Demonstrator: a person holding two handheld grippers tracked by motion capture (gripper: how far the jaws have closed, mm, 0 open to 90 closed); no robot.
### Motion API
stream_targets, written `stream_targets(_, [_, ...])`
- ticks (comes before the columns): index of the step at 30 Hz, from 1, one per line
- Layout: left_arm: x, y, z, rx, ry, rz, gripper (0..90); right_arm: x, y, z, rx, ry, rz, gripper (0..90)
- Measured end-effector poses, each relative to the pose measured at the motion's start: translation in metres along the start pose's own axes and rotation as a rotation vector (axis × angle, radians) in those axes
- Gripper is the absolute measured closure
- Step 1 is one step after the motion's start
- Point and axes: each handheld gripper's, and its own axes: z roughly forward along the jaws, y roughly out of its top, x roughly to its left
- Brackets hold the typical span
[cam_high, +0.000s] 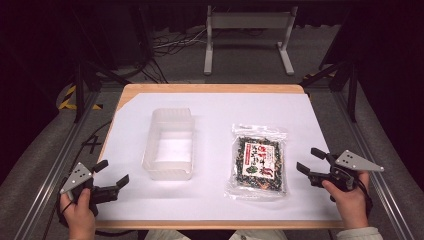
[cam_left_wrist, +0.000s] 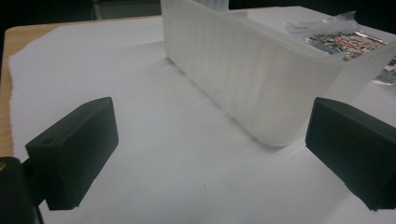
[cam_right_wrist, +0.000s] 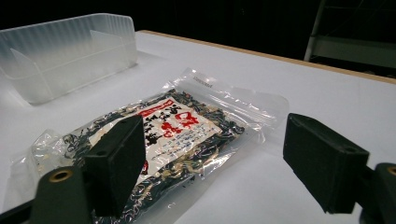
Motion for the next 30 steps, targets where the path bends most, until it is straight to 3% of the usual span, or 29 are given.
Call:
stream_targets(11, [-0.008,0.003,0.004,0.002,-0.056,0.037,3.3,-0.004,0.002,0.004,-0.001,0.018,0.013,18.3])
stream_targets(19, [-0.008,0.004,0.004,-0.024,-0.069,-0.008,3.1,-0.007,0.018,0.013,0.0,0.04,0.025,16.2])
stream_targets(30, [-0.011,0.005,0.006,-0.018,-0.07,0.012,3.1,-0.018,0.035,0.036,0.043,0.024,0.027,14.3])
